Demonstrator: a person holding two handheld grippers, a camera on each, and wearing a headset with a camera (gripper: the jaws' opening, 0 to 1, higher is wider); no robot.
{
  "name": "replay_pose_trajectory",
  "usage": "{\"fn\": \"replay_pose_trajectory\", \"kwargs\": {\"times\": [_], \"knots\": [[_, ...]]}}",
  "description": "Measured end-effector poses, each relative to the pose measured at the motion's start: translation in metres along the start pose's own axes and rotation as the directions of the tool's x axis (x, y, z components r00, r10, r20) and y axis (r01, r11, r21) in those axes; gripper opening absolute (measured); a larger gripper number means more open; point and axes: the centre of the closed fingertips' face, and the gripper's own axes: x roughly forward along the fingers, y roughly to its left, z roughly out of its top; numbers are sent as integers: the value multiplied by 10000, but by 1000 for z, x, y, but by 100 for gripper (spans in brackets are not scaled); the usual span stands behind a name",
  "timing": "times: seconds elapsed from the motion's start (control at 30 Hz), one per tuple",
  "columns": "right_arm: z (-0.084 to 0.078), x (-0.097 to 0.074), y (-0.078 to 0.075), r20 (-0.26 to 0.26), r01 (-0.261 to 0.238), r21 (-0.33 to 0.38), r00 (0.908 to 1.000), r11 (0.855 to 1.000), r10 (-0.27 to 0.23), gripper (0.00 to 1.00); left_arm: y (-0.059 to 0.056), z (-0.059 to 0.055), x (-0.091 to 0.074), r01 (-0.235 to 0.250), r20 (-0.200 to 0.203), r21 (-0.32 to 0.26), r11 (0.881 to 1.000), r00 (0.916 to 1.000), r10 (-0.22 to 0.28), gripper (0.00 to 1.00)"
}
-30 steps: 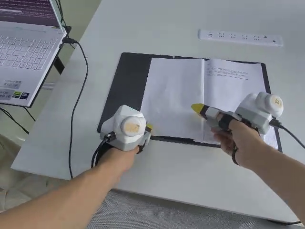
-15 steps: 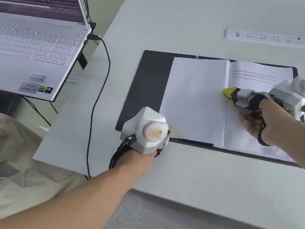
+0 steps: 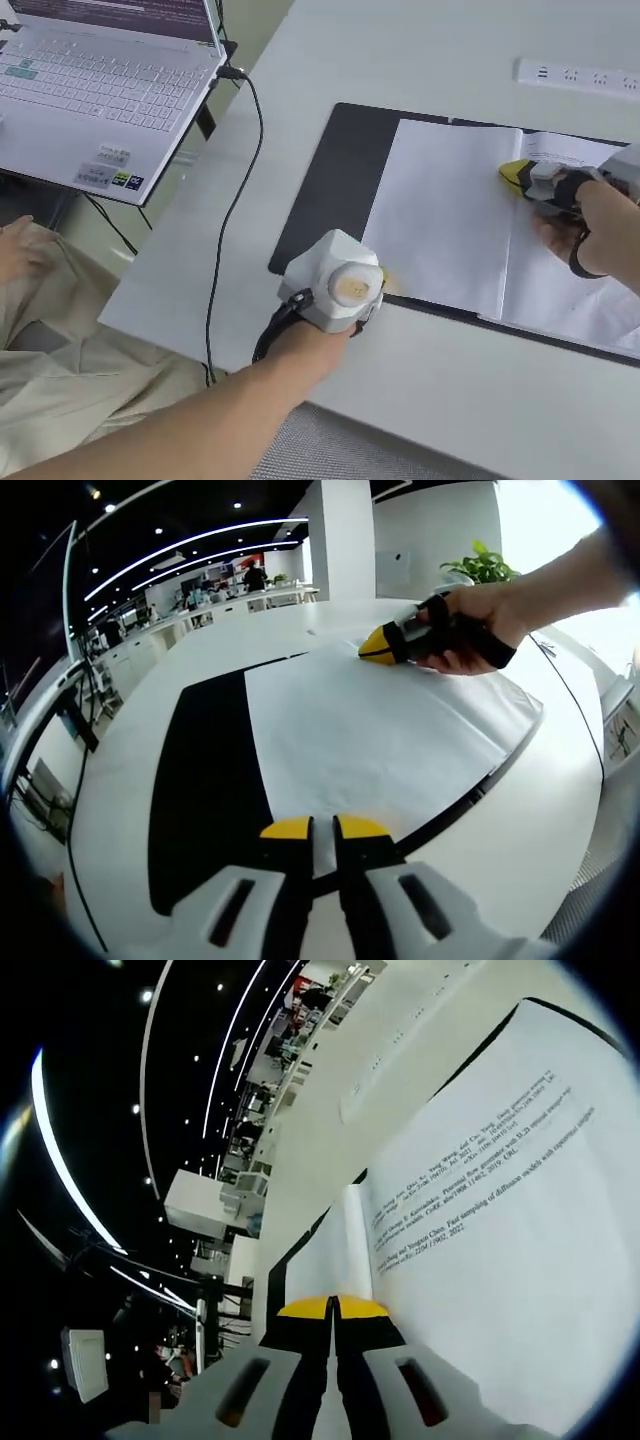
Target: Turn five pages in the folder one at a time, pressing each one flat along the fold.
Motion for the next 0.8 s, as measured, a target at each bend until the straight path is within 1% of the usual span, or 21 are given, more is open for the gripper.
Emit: {"fn": "replay_pose_trajectory", "kwargs": {"times": [0.03, 0.07, 0.2, 0.27, 0.33, 0.43, 0.47, 0.6, 0.67, 0.8], "knots": [[5, 2, -2, 155, -44, 364, 9999, 9993, 38, 0, 0, 0, 0, 8, -12, 20, 10000, 10000, -8, 6], [6, 3, -5, 208, 38, 430, 9998, 9991, -47, 0, 0, 0, 0, 13, -22, 19, 10000, 10000, -13, 6], [16, 8, -4, 564, -64, 866, 9984, 9962, 15, 0, 0, 0, 1, 40, -22, 51, 10000, 10000, -39, 6], [24, 14, -6, 690, -73, 1029, 9976, 9947, 2, 0, 0, 0, 1, 22, -13, 48, 10000, 10000, -22, 6], [32, 19, -6, 836, -85, 1044, 9965, 9945, -3, 0, 0, 0, 1, 21, -24, 61, 10000, 10000, -20, 6], [38, 25, -5, 917, -84, 987, 9958, 9951, -7, 0, -1, 0, 1, 28, -42, 71, 10000, 10000, -28, 6], [42, 26, -5, 1029, -112, 1042, 9947, 9945, 4, 0, -1, 0, 1, 22, -37, 65, 10000, 10000, -21, 6], [49, 31, -4, 1260, -64, 1059, 9920, 9944, -70, 0, -1, 0, 0, 3, -51, 85, 10000, 10000, -3, 6], [53, 31, -3, 1396, 22, 905, 9901, 9959, -149, 0, -1, 0, 0, 18, -69, 91, 10000, 10000, -17, 6], [54, 32, -4, 1409, 21, 760, 9899, 9971, -128, 0, -1, 0, 0, 28, -83, 96, 10000, 10000, -27, 6]]}}
